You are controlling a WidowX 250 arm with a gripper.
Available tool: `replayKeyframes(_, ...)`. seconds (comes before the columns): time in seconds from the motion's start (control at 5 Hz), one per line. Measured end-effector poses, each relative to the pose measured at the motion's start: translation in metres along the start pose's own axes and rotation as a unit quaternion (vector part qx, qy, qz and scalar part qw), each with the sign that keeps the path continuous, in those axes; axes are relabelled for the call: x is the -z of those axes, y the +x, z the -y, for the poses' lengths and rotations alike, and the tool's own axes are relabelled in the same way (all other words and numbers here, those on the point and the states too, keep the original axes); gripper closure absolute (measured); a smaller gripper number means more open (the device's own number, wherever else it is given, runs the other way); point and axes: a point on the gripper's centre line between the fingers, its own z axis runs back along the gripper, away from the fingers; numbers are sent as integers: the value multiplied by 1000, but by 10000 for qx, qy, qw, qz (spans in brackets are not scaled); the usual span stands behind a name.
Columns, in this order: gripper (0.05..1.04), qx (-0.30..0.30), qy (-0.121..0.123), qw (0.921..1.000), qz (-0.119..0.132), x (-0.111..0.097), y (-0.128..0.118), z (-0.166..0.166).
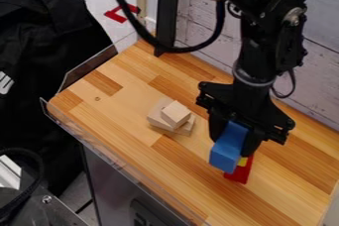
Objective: Take the rectangular block off of the cube and put it on top of the other rectangular block
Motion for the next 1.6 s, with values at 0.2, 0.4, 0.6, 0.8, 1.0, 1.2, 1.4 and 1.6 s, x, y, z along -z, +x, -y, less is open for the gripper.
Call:
replayKeyframes(0.2,535,17,-23,10000,-3,-1,0,1)
replayKeyframes(0.4,535,139,4,9998,131,-4,11,4)
replayKeyframes(0.6,535,304,39,9989,350,-11,24,9)
replayKeyframes(0.8,535,376,63,9982,458,-14,30,11)
replayKeyframes(1.0,535,383,80,9981,466,-15,31,10)
replayKeyframes(1.2,535,355,59,9983,456,-15,31,11)
replayKeyframes(1.4,465,309,44,9988,371,-14,28,12)
replayKeyframes(1.6,171,349,90,9991,237,-11,28,12)
